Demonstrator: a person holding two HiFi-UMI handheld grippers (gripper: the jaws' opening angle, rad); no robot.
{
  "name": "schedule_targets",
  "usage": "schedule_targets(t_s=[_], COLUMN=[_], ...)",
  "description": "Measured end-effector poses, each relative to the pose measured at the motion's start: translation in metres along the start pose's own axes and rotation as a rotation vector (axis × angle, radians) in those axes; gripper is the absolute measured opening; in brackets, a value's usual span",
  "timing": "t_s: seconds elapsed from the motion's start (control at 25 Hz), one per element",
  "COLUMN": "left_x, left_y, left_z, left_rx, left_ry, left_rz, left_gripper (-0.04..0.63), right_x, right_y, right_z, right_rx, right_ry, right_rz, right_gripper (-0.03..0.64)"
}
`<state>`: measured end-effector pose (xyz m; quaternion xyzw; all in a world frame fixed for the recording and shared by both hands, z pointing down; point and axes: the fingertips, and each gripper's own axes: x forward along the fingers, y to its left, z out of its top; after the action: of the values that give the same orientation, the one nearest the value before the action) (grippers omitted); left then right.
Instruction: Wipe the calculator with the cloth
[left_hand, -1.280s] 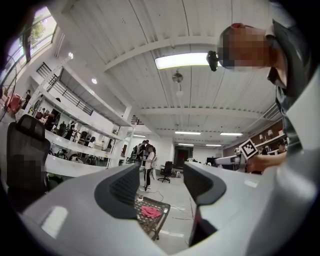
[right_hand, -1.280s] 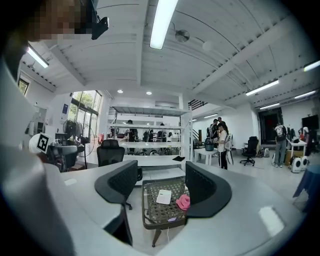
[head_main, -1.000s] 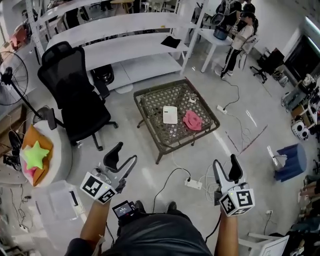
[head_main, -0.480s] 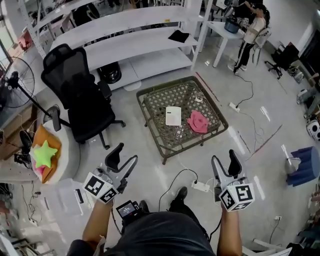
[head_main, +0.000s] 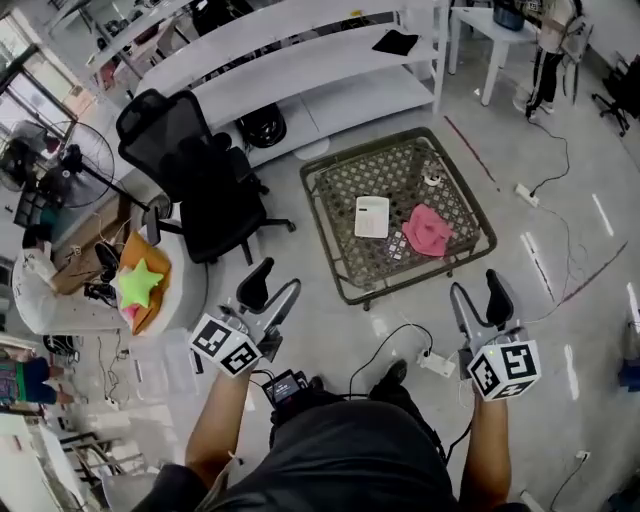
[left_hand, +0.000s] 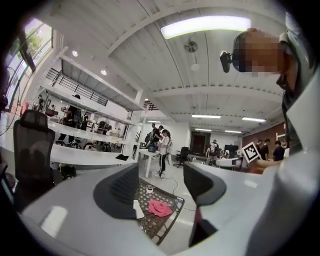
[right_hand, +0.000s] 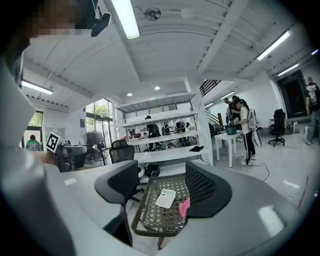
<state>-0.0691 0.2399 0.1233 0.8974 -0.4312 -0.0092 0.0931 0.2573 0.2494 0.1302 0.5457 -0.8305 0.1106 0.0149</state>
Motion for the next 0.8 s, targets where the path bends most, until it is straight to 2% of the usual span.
schedule_targets(t_s=[0.28, 0.48, 0.64, 0.8], left_x=[0.03, 0.057, 0.079, 0.12], left_y=[0.0, 0.015, 0.045, 0.083], left_z=[-0.009, -0.017, -0.025, -0.028], left_rx=[0.001, 0.002, -0.035, -0.079], left_ry=[0.047, 0.057, 0.059, 0.053], left_rz=[0.015, -0.014, -0.051, -0.13], left_gripper=[0.307, 0.307, 0.307, 0.307], right_x=[0.026, 0.054, 0.078, 0.105], right_y=[-0.024, -0.031, -0.024, -0.024], right_z=[-0.012, -0.023, -0.025, -0.017], right_rx=[0.021, 0.02, 0.01, 0.007], right_ry=[0.018, 0.045, 0.069, 0.097], right_rz=[0.042, 0.047, 0.021, -0.059], right_gripper=[0.281, 0.281, 0.281, 0.281])
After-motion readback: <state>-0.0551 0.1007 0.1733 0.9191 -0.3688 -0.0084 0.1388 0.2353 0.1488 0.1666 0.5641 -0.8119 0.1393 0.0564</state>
